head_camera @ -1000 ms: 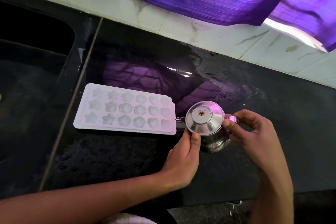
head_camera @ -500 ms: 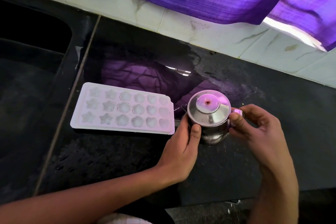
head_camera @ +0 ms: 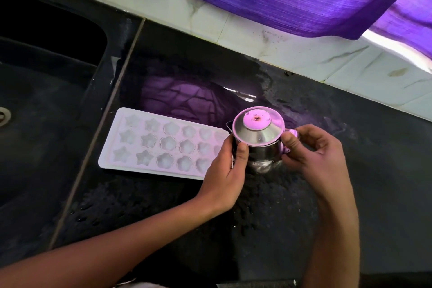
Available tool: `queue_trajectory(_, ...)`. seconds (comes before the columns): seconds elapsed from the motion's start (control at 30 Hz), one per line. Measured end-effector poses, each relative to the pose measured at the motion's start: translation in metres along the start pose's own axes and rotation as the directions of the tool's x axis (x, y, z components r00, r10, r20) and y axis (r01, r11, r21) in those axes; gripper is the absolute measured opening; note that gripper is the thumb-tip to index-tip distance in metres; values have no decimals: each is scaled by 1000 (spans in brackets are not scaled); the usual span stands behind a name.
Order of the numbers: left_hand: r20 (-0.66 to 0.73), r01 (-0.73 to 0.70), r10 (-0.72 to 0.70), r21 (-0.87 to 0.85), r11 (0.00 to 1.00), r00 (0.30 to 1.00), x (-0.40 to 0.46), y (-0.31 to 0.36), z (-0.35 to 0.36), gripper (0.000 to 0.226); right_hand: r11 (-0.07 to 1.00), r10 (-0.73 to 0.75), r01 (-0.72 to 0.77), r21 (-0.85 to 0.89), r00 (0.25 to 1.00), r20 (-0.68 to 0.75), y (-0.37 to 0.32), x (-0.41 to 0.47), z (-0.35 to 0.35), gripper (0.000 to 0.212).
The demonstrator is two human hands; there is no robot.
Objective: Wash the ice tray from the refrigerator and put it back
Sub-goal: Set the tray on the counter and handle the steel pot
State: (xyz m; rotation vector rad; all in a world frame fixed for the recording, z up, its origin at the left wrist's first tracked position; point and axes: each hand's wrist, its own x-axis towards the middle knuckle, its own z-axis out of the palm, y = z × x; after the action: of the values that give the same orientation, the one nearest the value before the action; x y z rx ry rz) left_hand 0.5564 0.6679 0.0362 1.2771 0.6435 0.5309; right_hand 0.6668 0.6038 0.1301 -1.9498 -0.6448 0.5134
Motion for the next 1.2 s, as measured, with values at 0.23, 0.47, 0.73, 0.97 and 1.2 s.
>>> queue_trajectory(0.23, -6, 90, -90, -2, 996, 996, 7, -1, -5, 55, 991, -14, 16, -133, 1000, 15, -3, 13, 9, 15)
queue_trajectory(0.47, 13, 113, -113, -15, 993, 993, 7, -1, -5, 56, 985, -24, 26, -168, 1000, 14, -5, 15, 8, 14)
queue_trajectory(0.73, 31, 134, -134, 1, 991, 990, 5, 5, -10, 43, 982, -32, 37, -188, 999, 31, -5, 14, 6, 13)
queue_trajectory(0.97, 32, 128, -129, 27, 991, 991, 2, 10, -11, 38, 976, -65, 70, -207, 997, 31, -6, 15, 4, 18)
queue_trajectory(1.2, 54, 112, -114, 44, 993, 992, -1, 13, -13, 40, 973, -93, 95, -212, 995, 18, -4, 13, 0, 18)
